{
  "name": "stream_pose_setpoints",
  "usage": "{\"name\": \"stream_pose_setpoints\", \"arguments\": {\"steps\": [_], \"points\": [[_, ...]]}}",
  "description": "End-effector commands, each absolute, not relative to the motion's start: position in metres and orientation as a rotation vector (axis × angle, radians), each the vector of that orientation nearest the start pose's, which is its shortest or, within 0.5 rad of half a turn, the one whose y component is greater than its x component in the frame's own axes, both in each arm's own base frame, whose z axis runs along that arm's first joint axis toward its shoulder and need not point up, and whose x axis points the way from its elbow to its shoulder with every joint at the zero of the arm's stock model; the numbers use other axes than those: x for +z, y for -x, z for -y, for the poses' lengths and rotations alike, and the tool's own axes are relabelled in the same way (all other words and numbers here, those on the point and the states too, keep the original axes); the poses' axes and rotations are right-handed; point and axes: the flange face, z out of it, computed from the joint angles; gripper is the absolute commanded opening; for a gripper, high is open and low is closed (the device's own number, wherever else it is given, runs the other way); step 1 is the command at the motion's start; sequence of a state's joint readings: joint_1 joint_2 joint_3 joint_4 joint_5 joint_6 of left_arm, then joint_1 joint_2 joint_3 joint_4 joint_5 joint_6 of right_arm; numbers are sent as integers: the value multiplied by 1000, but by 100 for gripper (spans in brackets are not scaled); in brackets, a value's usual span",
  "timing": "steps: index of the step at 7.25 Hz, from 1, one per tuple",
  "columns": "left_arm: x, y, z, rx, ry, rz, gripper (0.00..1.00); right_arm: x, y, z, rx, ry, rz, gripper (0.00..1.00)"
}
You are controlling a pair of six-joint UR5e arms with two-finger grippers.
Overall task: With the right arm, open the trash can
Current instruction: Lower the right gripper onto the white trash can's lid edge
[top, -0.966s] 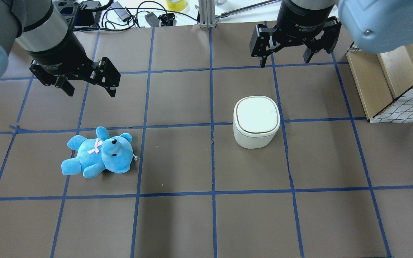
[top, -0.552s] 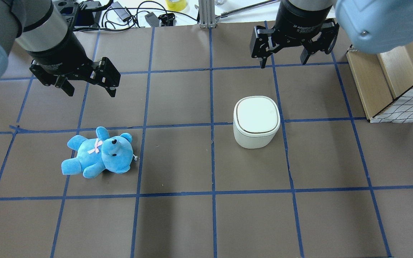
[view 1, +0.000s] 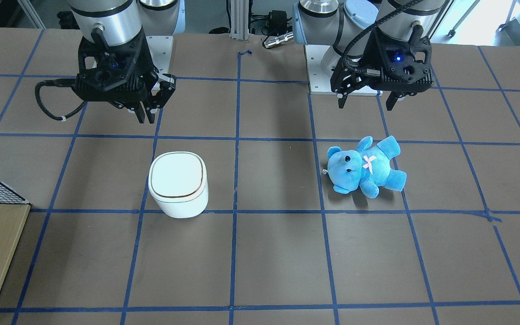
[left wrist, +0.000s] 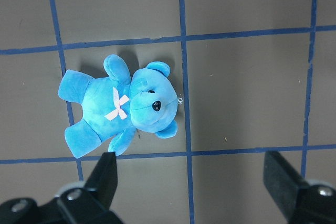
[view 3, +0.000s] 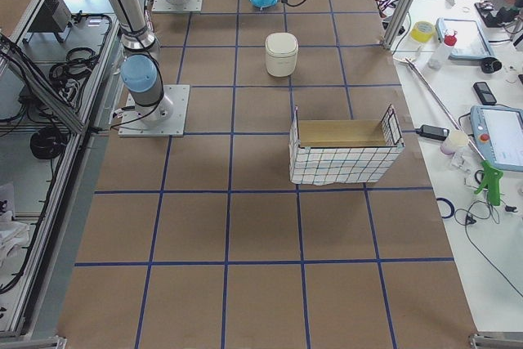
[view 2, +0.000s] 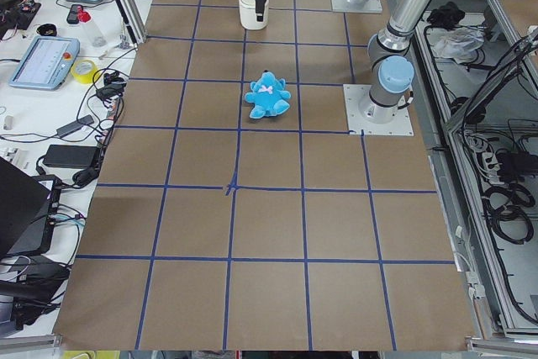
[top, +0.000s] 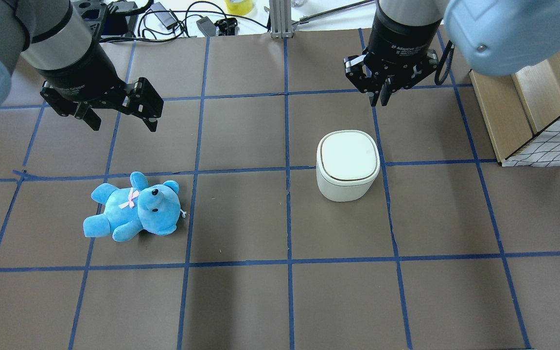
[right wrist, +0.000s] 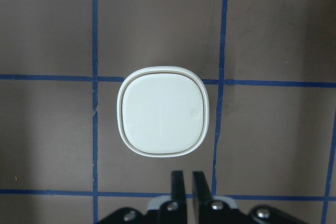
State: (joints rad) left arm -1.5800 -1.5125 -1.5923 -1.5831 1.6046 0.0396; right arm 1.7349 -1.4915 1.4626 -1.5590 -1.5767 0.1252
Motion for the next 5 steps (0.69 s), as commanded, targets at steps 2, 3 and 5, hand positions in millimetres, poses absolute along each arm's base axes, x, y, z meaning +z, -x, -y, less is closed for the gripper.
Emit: {"name": "stream_pose_setpoints", "arguments": {"steps": [2,3,5], "points": [[504,134,468,-37,-73,-3106,100,426,-219,503,43,68,-3148,0],[504,134,468,-37,-73,-3106,100,399,-222,513,14,70,-3144,0],[504,134,468,-37,-76,-3106,100,346,-221,512,54,70,-3148,0]]}}
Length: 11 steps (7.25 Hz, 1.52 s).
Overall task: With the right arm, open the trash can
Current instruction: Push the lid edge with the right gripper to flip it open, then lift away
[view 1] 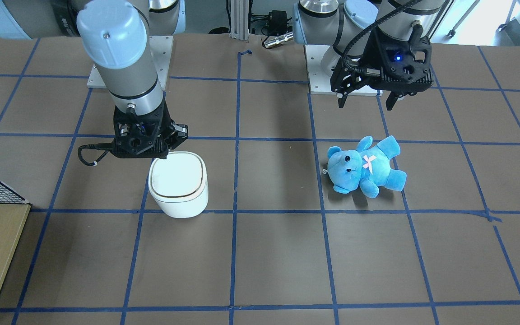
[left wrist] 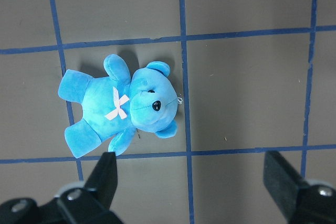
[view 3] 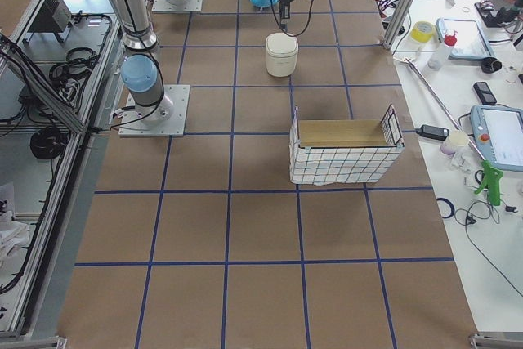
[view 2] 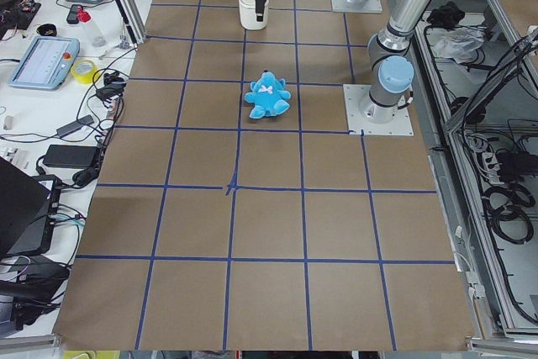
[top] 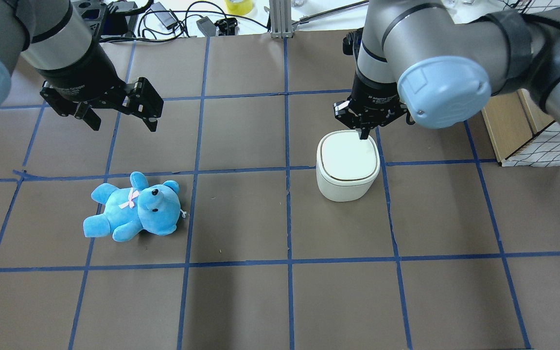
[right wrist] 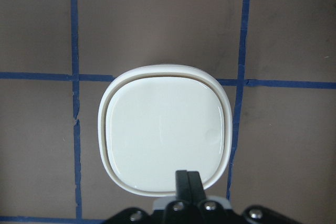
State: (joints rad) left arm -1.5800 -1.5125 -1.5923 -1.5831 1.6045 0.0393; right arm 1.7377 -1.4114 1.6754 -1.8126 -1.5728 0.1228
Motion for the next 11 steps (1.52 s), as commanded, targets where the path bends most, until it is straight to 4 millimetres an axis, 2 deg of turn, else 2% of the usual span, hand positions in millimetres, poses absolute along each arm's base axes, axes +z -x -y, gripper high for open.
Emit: {"name": "stream_pose_setpoints", "arguments": {"steps": [1,3,4,5,6,7,9,11], "points": [[504,134,468,-37,-76,-3106,100,328,-220,505,66,75,-3149,0],[504,134,468,-37,-76,-3106,100,302,-219,498,81,77,-3150,0],[504,134,468,-37,-73,-3106,100,302,-218,499,83,68,-3151,0],[504,134,468,-37,-73,-3106,100,311,-219,500,60,63,-3148,0],[504,134,468,-37,-76,-3106,100,320,-217,500,37,63,-3152,6],[504,134,468,-37,-76,-3106,100,376,-217,498,-122,69,-3135,98],[504,134,468,-37,-76,-3106,100,469,-214,495,-210,68,-3129,100],[504,134,468,-37,-76,-3106,100,532,-210,488,-131,74,-3145,100]]}}
